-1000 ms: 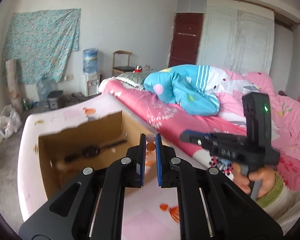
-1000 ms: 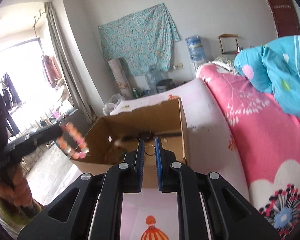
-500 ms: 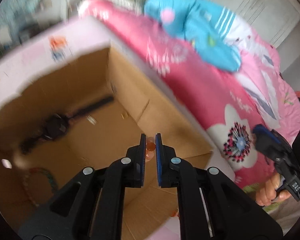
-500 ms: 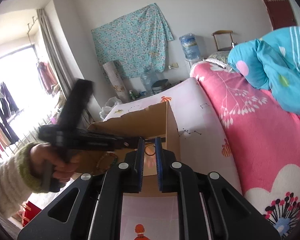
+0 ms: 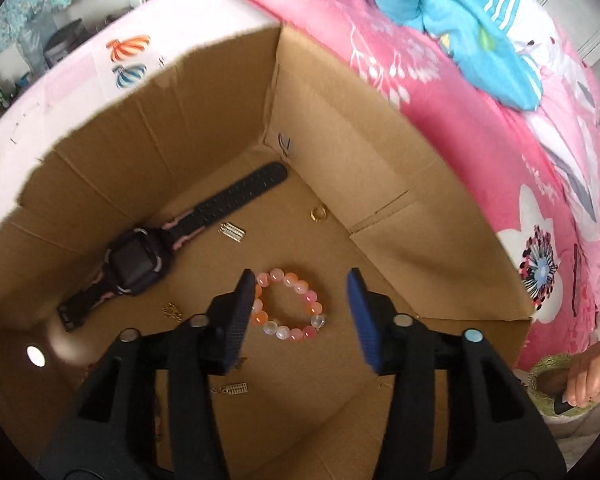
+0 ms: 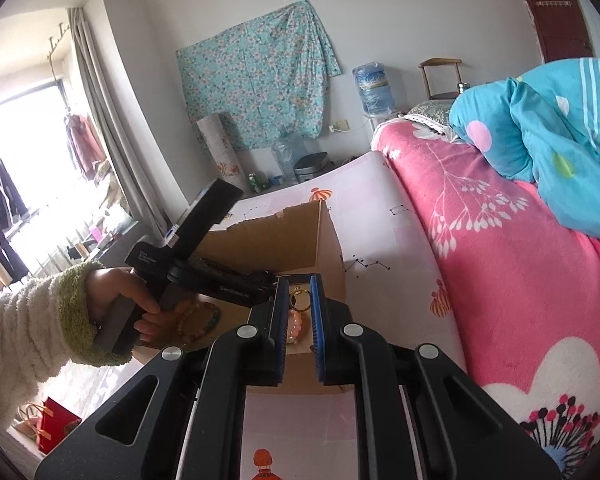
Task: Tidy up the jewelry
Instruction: 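Carry the peach bracelet into the box and open the left gripper while the right gripper carries the ring, then lower the gold ring into the box and open the right gripper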
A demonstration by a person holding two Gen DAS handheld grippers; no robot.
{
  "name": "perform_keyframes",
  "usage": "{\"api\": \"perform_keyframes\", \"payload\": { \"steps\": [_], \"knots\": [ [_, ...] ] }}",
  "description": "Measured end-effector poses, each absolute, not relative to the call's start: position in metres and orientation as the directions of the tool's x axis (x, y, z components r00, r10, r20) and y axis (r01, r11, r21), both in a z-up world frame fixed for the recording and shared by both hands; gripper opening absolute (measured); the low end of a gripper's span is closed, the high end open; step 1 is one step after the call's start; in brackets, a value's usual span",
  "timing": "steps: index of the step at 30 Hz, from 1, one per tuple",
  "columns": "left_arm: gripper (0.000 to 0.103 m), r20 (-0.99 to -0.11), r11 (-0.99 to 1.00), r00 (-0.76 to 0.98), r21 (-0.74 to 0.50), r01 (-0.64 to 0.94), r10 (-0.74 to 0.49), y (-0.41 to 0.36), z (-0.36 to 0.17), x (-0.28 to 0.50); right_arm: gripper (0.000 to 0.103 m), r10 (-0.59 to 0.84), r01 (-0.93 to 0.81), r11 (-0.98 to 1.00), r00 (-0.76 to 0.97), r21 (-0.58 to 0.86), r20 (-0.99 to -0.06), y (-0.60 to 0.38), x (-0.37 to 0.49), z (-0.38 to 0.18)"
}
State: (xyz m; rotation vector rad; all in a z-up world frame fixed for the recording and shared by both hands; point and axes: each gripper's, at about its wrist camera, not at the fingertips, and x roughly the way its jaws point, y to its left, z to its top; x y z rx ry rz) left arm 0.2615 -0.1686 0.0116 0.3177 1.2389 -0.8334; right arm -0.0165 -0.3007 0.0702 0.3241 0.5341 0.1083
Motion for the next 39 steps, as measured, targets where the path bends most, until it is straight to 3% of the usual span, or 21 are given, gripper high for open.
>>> {"api": "perform_keyframes", "payload": {
  "steps": [4,11,17,21,28,39],
  "knots": [
    [0.049,-0.880,0.702,0.182,-0.209,0.681,-0.439,-0.144,0.045,0.259,0.011,0.198,-0.045,0.951,0.851,0.307,-0.486,-0.291,-0.012,0.080],
    [0.068,-0.722,0.769,0.432,-0.216,0.601,-0.541,-0.043,0.122,0.222,0.011,0.287,-0.153,0.946,0.802,0.285,-0.524,-0.266,0.011,0.095],
    [0.075,-0.583,0.891,0.680,-0.211,0.402,-0.445,0.065,0.138,0.168,0.011,0.487,-0.263,0.869,0.605,0.419,-0.630,-0.232,0.073,0.078],
    [0.075,-0.602,0.925,0.703,-0.263,0.274,-0.380,0.111,0.107,0.144,0.011,0.578,-0.309,0.815,0.365,0.491,-0.730,-0.185,0.127,0.049],
    [0.075,-0.698,0.958,0.667,-0.274,0.088,-0.261,0.156,0.054,0.131,0.011,0.530,-0.287,0.822,0.071,0.491,-0.845,-0.134,0.182,-0.001],
    [0.075,-0.713,0.953,0.644,-0.289,0.091,-0.278,0.165,0.039,0.115,0.012,0.448,-0.233,0.867,-0.028,0.441,-0.894,-0.112,0.201,-0.034]
  ]
}}
